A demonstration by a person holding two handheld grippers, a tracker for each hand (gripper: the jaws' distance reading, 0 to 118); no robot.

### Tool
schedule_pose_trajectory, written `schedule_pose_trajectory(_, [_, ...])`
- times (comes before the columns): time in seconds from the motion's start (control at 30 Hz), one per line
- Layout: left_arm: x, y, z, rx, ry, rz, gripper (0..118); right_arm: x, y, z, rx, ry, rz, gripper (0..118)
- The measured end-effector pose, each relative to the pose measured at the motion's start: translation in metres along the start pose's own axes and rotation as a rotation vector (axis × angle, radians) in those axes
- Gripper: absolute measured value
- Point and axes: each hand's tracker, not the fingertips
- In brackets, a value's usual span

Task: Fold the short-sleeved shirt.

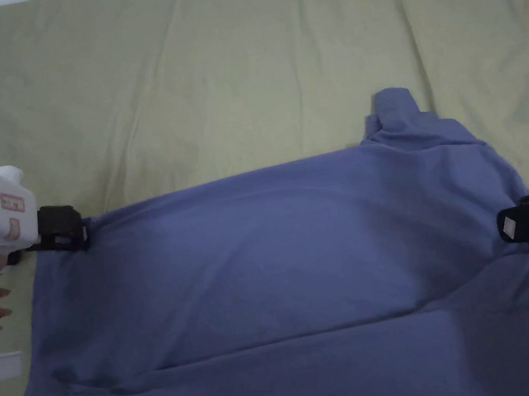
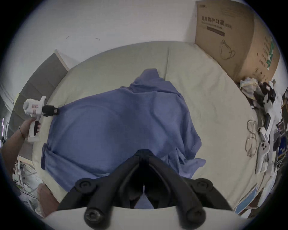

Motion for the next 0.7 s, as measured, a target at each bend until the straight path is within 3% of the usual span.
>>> schedule_pose_trajectory(0.03, [0.002, 0.000, 0.011, 0.039, 0.007, -0.027, 88, 0.002, 0.002, -0.002, 0.000, 0.016, -0.014, 1])
schedule_pose_trajectory(0.07, [0.004, 0.001, 0.018, 0.049, -0.003, -0.041, 70, 0.003, 0.005, -0.002, 0.005, 0.031, -0.023, 1])
schedule_pose_trajectory(0.1, [0.007, 0.001, 0.026, 0.076, -0.044, -0.066, 42, 0.001, 0.009, -0.002, 0.012, 0.039, -0.025, 1])
schedule_pose_trajectory(0.13, [0.009, 0.000, 0.033, 0.098, -0.096, -0.073, 1, 0.000, 0.015, -0.003, 0.019, 0.045, -0.021, 1])
schedule_pose_trajectory(0.17, [0.010, -0.002, 0.040, 0.111, -0.150, -0.075, 1, 0.000, 0.023, -0.004, 0.029, 0.048, -0.018, 1])
schedule_pose_trajectory(0.27, [0.018, -0.005, 0.059, 0.123, -0.117, -0.084, 1, 0.002, 0.055, -0.012, 0.081, 0.052, -0.010, 1])
schedule_pose_trajectory(0.33, [0.015, -0.006, 0.068, 0.144, -0.163, -0.083, 1, 0.003, 0.084, -0.026, 0.107, 0.010, 0.028, 3])
schedule_pose_trajectory(0.37, [0.015, -0.006, 0.072, 0.144, -0.166, -0.079, 1, 0.004, 0.098, -0.033, 0.110, 0.000, 0.028, 17])
schedule_pose_trajectory(0.4, [0.015, -0.007, 0.077, 0.150, -0.163, -0.078, 1, 0.007, 0.113, -0.043, 0.109, -0.004, 0.024, 43])
schedule_pose_trajectory(0.43, [0.003, -0.003, 0.070, 0.152, -0.166, -0.079, 1, 0.010, 0.127, -0.054, 0.100, -0.014, 0.020, 90])
schedule_pose_trajectory(0.47, [0.000, -0.003, 0.071, 0.155, -0.166, -0.079, 1, 0.014, 0.138, -0.066, 0.063, -0.040, 0.001, 108])
schedule_pose_trajectory(0.57, [-0.005, -0.005, 0.073, 0.159, -0.175, -0.071, 1, 0.027, 0.164, -0.102, 0.016, -0.085, -0.069, 109])
schedule_pose_trajectory(0.7, [-0.008, -0.005, 0.068, 0.148, -0.178, -0.068, 1, 0.036, 0.177, -0.144, -0.076, -0.143, -0.092, 108])
